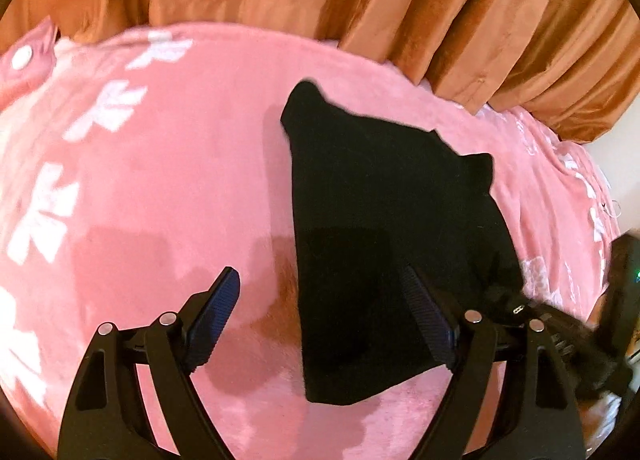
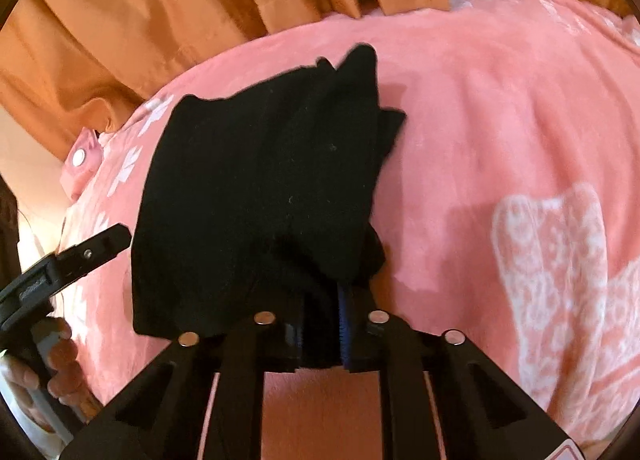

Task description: Fold small clothes

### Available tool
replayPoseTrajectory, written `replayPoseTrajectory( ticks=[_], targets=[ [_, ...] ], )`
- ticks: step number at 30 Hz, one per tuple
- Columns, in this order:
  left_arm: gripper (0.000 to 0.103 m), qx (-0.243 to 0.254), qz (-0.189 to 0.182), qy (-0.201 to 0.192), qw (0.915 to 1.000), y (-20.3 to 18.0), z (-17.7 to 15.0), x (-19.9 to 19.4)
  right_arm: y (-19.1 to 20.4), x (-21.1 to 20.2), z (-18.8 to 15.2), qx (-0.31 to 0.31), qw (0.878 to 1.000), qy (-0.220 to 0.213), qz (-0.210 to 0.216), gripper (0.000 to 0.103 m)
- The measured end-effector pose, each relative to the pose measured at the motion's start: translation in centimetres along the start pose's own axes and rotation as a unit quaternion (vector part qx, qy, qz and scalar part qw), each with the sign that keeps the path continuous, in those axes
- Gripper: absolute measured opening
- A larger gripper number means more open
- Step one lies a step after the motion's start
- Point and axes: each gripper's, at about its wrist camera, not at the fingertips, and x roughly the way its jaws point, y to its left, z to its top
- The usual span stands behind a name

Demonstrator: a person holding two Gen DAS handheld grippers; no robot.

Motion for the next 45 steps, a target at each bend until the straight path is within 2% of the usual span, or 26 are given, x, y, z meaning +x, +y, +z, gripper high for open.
replayPoseTrajectory(
  ticks=[2,4,5,7,8,11,13,14,15,16,17,19,20,22,24,26,27,29,30,31,34,37,45],
  targets=[
    [0.081,0.001,-0.003,-0.008,1.0,-0.1,0.0,-0.6,1.8,-3.9,0.9,-0.024,0.997,-0.066,0.017,0.008],
    [0.081,-0.004,-0.014,-0.003,0.9999,0.0,-0.1,-0.7,1.8,-5.2,0.8,-0.023,0.996,-0.086,0.011,0.008],
    [0.081,-0.004,-0.018,0.004,0.9998,-0.2,-0.2,-0.3,0.9,-3.8,0.4,-0.014,0.998,-0.061,-0.011,0.008],
    [0.081,-0.001,-0.019,0.023,0.9996,-0.6,-0.5,0.9,-1.7,0.6,-1.1,0.012,0.999,0.022,-0.046,0.008],
    [0.081,0.0,-0.019,0.031,0.9993,-0.6,-0.7,1.3,-2.9,1.7,-2.0,0.037,0.998,0.036,-0.035,0.009],
    [0.081,0.005,-0.016,0.045,0.9988,-1.0,-1.2,2.6,-2.2,-0.5,-0.9,0.037,0.998,0.011,-0.039,0.014],
    [0.082,0.007,-0.018,0.053,0.9984,-1.4,-1.1,3.4,-1.9,-1.3,0.1,0.038,0.999,-0.003,-0.038,0.026],
    [0.082,0.005,-0.014,0.052,0.9985,-1.5,-0.9,3.8,-1.9,-1.4,0.7,0.036,0.999,-0.002,-0.035,0.029],
    [0.084,0.004,-0.013,0.051,0.9986,-1.5,-0.8,4.0,-2.1,-1.1,1.6,0.038,0.999,0.0,-0.038,0.037],
    [0.085,0.003,-0.011,0.053,0.9986,-1.6,-0.6,4.4,-2.1,-0.6,2.0,0.038,0.999,0.005,-0.037,0.051],
    [0.085,0.001,-0.013,0.055,0.9984,-1.6,-0.4,4.8,-2.2,0.4,2.5,0.037,0.999,0.02,-0.03,0.057],
    [0.087,-0.008,-0.02,0.064,0.9977,-1.7,-0.2,5.7,-2.6,2.2,2.8,0.045,0.997,0.05,-0.023,0.058],
    [0.088,-0.013,-0.024,0.065,0.9975,-1.7,-0.1,6.1,-2.8,3.2,2.8,0.054,0.996,0.066,-0.003,0.058],
    [0.091,-0.008,-0.023,0.06,0.9979,-1.9,-0.1,6.4,-2.9,4.1,2.7,0.065,0.996,0.067,0.013,0.06],
    [0.091,0.004,-0.023,0.058,0.998,-2.2,-0.1,6.6,-2.3,4.0,2.2,0.051,0.997,0.058,0.008,0.06],
    [0.089,0.015,-0.026,0.057,0.9979,-2.4,-0.1,6.6,-2.2,4.1,2.4,0.053,0.997,0.054,0.022,0.051],
    [0.08,0.022,-0.031,0.058,0.9976,-2.5,-0.1,6.5,-2.2,4.3,2.5,0.056,0.996,0.056,0.032,0.041],
    [0.072,0.032,-0.034,0.06,0.9971,-2.7,0.0,6.2,-2.1,4.1,2.5,0.058,0.996,0.05,0.042,0.031],
    [0.064,0.034,-0.037,0.059,0.997,-2.7,0.1,5.9,-1.9,3.9,2.6,0.059,0.996,0.046,0.045,0.024],
    [0.053,0.038,-0.038,0.056,0.997,-2.8,0.2,5.6,-1.7,3.5,2.6,0.058,0.996,0.039,0.047,0.022],
    [0.034,0.049,-0.046,0.051,0.9965,-2.9,0.5,4.6,-0.4,2.3,2.8,0.057,0.997,0.018,0.058,0.02],
    [0.03,0.049,-0.06,0.051,0.9957,-2.9,0.7,3.3,1.3,0.5,2.8,0.053,0.996,0.0,0.076,0.019],
    [0.027,0.057,-0.091,0.041,0.9934,-2.9,0.1,-2.1,6.2,-4.6,1.5,0.024,0.996,-0.022,0.087,0.019]
  ],
)
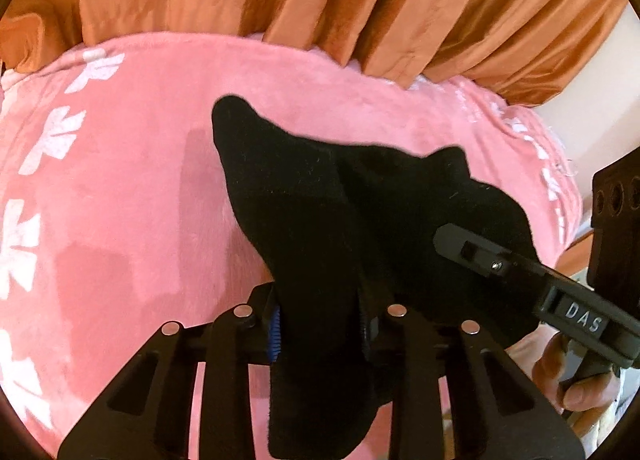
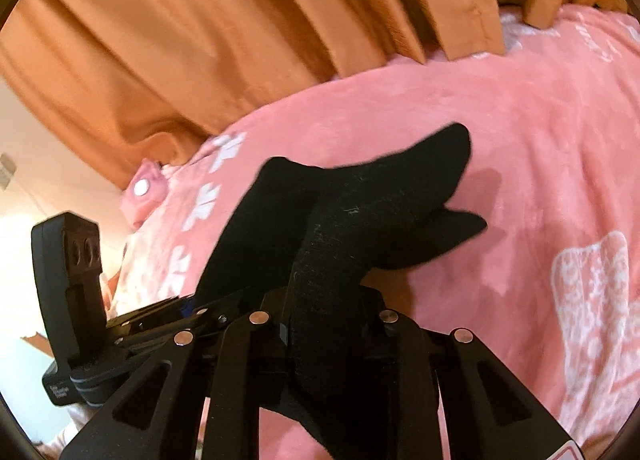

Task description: Fold small clothes

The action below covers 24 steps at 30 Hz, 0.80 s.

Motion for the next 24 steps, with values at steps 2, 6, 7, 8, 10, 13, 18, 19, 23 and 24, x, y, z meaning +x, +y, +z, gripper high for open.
replayPoseTrajectory(
  ticks=[2,6,7,8,10,13,18,19,23,24],
  targets=[
    [0.026,0.001,-0.011,-0.015,0.9998,-0.1,0.1,-2.1,1.1,-1.5,0.0,-0.01,1.0,-0.013,0.001,0.018],
    [0.026,0.017,-0.029,-0.066,0.9972,-0.7,1.2,-7.5,4.7,-5.3,1.6,-0.053,0.996,-0.069,0.011,0.018],
    [0.026,0.024,-0.03,-0.083,0.9958,-0.9,1.6,-9.1,5.9,-6.3,2.2,-0.068,0.994,-0.084,0.015,0.018],
    [0.026,0.032,-0.03,-0.102,0.9938,-1.0,2.1,-10.8,7.5,-7.8,2.9,-0.087,0.99,-0.105,0.023,0.018],
    [0.026,0.049,-0.026,-0.148,0.9874,-1.2,3.4,-15.0,9.9,-10.1,4.0,-0.113,0.983,-0.139,0.039,0.018],
    [0.027,0.063,-0.014,-0.206,0.9764,-1.1,5.0,-20.1,13.2,-12.4,5.9,-0.14,0.971,-0.183,0.067,0.018],
    [0.04,0.041,0.049,-0.212,0.9752,2.3,6.8,-19.5,13.1,-8.0,8.1,-0.114,0.977,-0.162,0.084,0.02],
    [0.053,0.029,0.064,-0.195,0.9783,3.6,6.8,-17.6,11.7,-4.5,8.1,-0.094,0.984,-0.13,0.072,0.023],
    [0.063,-0.045,0.162,-0.082,0.9824,10.4,3.6,-6.2,5.5,6.7,3.8,-0.097,0.987,-0.037,-0.125,0.026],
    [0.061,-0.057,0.171,-0.065,0.9815,11.2,2.6,-5.0,4.5,8.2,2.3,-0.113,0.976,-0.026,-0.185,0.026]
  ],
)
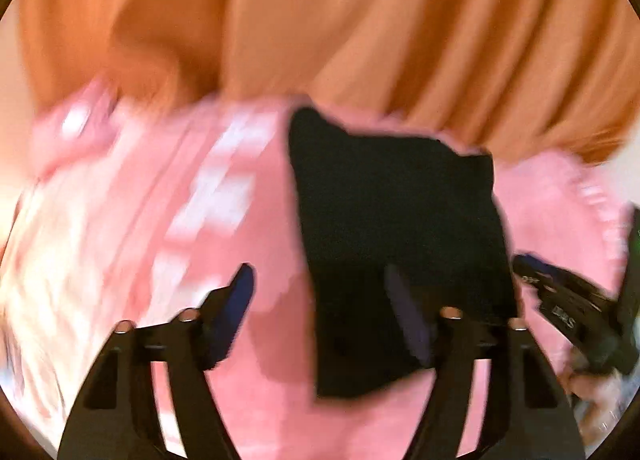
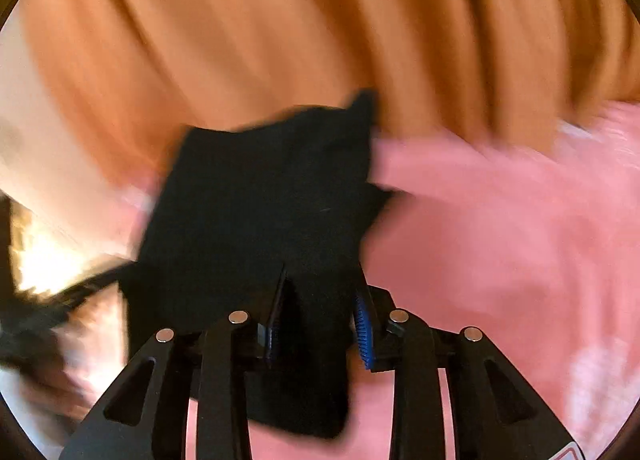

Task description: Fold small clothes

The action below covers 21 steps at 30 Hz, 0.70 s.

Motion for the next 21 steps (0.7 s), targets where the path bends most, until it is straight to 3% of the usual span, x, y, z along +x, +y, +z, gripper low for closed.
replayPoseTrajectory(
  ticks=[1,2,3,6,7,9,11,13,15,16,21],
  targets=[
    [0.061,-0.011,-0.01,0.015,0.9998,0.4,-1.0,0.9,-0.5,1.0,-2.2,-0.011,1.0,0.011,-0.014,0.026],
    [0.062,-0.021,-0.022,0.023,0.9993,0.5,-2.0,1.2,-0.5,1.0,-2.2,-0.011,1.0,0.011,-0.014,0.026],
    [0.062,-0.019,-0.023,0.022,0.9993,0.1,-2.0,1.0,-0.9,1.0,-3.3,-0.006,1.0,0.016,0.005,0.026],
    [0.071,0.016,-0.019,-0.022,0.9994,-1.8,-1.7,-0.5,-1.8,0.2,-3.7,0.026,0.998,0.015,0.048,0.029],
    [0.073,0.026,-0.011,-0.036,0.9989,-2.4,-1.7,-0.6,-1.6,-0.2,-3.4,0.026,0.998,0.011,0.059,0.041],
    [0.073,0.033,0.0,-0.041,0.9986,-2.9,-1.3,0.8,-1.2,-0.2,-2.7,0.021,0.997,-0.001,0.07,0.049],
    [0.073,0.022,-0.006,-0.021,0.9995,-2.6,-1.7,2.0,-0.9,0.3,-2.7,0.013,0.997,0.0,0.077,0.043],
    [0.072,0.026,0.004,0.004,0.9996,-2.7,-3.0,4.0,-0.4,0.7,-3.6,0.006,0.997,0.008,0.08,0.02],
    [0.068,0.047,0.041,0.034,0.9975,-2.8,-4.1,6.4,0.4,3.0,-4.2,0.0,0.996,0.04,0.08,0.006],
    [0.067,0.045,0.048,0.047,0.9967,-2.6,-4.6,7.2,0.5,4.1,-4.7,-0.001,0.996,0.056,0.073,0.006],
    [0.068,-0.02,0.011,0.062,0.9978,-0.2,-4.5,7.3,0.3,2.9,-4.6,0.014,0.995,0.05,0.085,0.009]
  ],
)
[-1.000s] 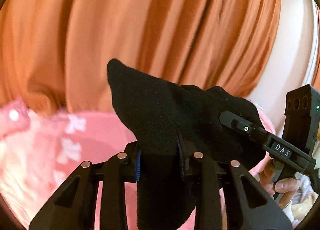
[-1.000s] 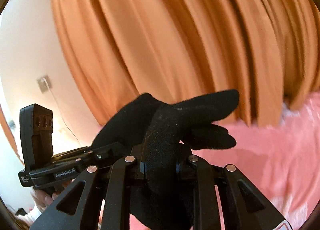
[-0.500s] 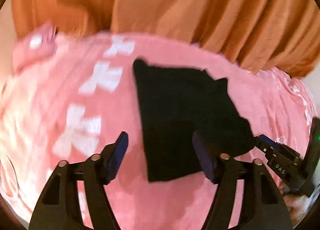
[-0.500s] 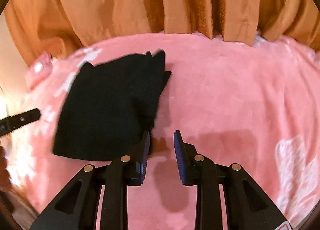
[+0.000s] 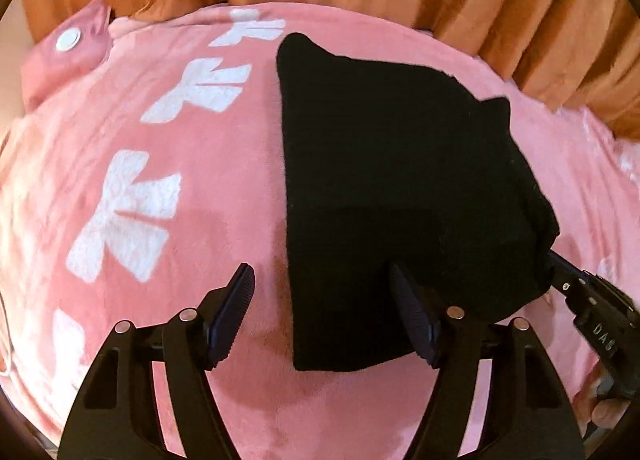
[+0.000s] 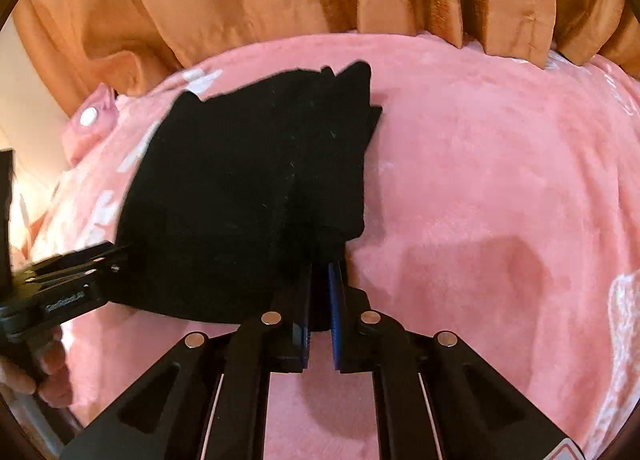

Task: Fold small clothes
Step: 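Lay the bundle on the blanket and open the right gripper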

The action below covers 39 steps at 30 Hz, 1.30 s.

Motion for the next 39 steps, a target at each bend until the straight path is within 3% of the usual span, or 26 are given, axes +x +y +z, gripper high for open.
replayPoseTrajectory(
  ticks=[3,4,6,8,10,12,13,15,18,20,23,26,28,30,32,33,36,38,39],
  targets=[
    [0.075,-0.049,-0.052,0.002,0.9974,1.3,0.1,0.1,-1.5,-0.3,0.5,0.051,0.998,-0.007,0.048,0.038],
    [0.077,-0.063,-0.064,0.006,0.9959,1.6,0.2,0.4,-2.0,0.0,0.6,0.07,0.995,-0.001,0.065,0.044],
    [0.076,-0.091,-0.091,0.023,0.9914,2.3,0.3,1.6,-2.8,1.6,0.7,0.102,0.99,0.02,0.091,0.043],
    [0.044,-0.077,-0.108,0.01,0.9911,2.1,1.1,1.1,-3.0,2.8,0.7,0.119,0.986,0.033,0.116,0.022],
    [0.028,-0.067,-0.116,0.006,0.991,2.0,1.9,-0.1,-2.7,2.2,0.9,0.139,0.978,0.033,0.152,0.01],
    [0.028,-0.07,-0.127,-0.005,0.9894,2.5,2.2,-1.2,-1.9,-0.3,1.5,0.138,0.968,0.003,0.209,0.009],
    [0.028,-0.063,-0.113,-0.001,0.9916,2.7,2.1,-1.0,-1.3,-1.3,1.7,0.126,0.969,-0.008,0.213,0.009],
    [0.032,-0.048,-0.085,0.021,0.995,2.6,1.5,0.5,-0.5,-1.2,1.5,0.09,0.982,-0.008,0.167,0.01],
    [0.034,-0.043,-0.069,0.011,0.9966,1.9,1.0,-0.4,-1.2,2.2,-0.4,0.088,0.993,0.039,0.064,0.012],
    [0.034,-0.017,-0.041,-0.024,0.9987,1.0,0.6,-2.7,-1.4,0.8,-0.8,0.113,0.992,0.022,0.058,0.014],
    [0.039,0.011,0.006,-0.079,0.9968,-0.1,0.3,-4.8,1.3,-3.8,-0.1,0.048,0.997,-0.055,0.022,0.015],
    [0.04,0.031,0.038,-0.059,0.997,-0.6,-0.2,-3.4,4.7,-5.0,0.5,-0.029,0.996,-0.084,0.002,0.015],
    [0.042,0.034,0.052,-0.039,0.9973,-0.4,-0.4,-2.2,5.7,-2.3,0.5,-0.063,0.996,-0.046,-0.032,0.01],
    [0.042,0.044,0.061,-0.037,0.9965,-0.3,-0.8,-1.7,4.0,1.1,-0.6,-0.054,0.995,0.001,-0.08,0.01],
    [0.042,0.052,0.073,-0.046,0.9949,-0.4,-1.2,-2.3,2.0,0.6,-0.9,-0.009,0.996,-0.005,-0.083,0.008],
    [0.042,0.057,0.079,-0.05,0.994,-0.6,-1.1,-2.5,1.2,-0.1,-0.7,0.013,0.994,0.0,-0.104,0.005],
    [0.043,0.063,0.093,-0.054,0.9922,-1.3,-1.8,-2.8,0.1,-3.1,0.0,0.033,0.992,-0.035,-0.118,0.005],
    [0.048,0.058,0.094,-0.058,0.9921,-1.7,-2.5,-3.1,0.4,-4.4,0.0,0.033,0.992,-0.057,-0.108,0.006],
    [0.057,0.051,0.095,-0.061,0.9923,-1.9,-3.0,-3.3,0.9,-4.9,-0.1,0.026,0.991,-0.068,-0.11,0.011]
  ],
)
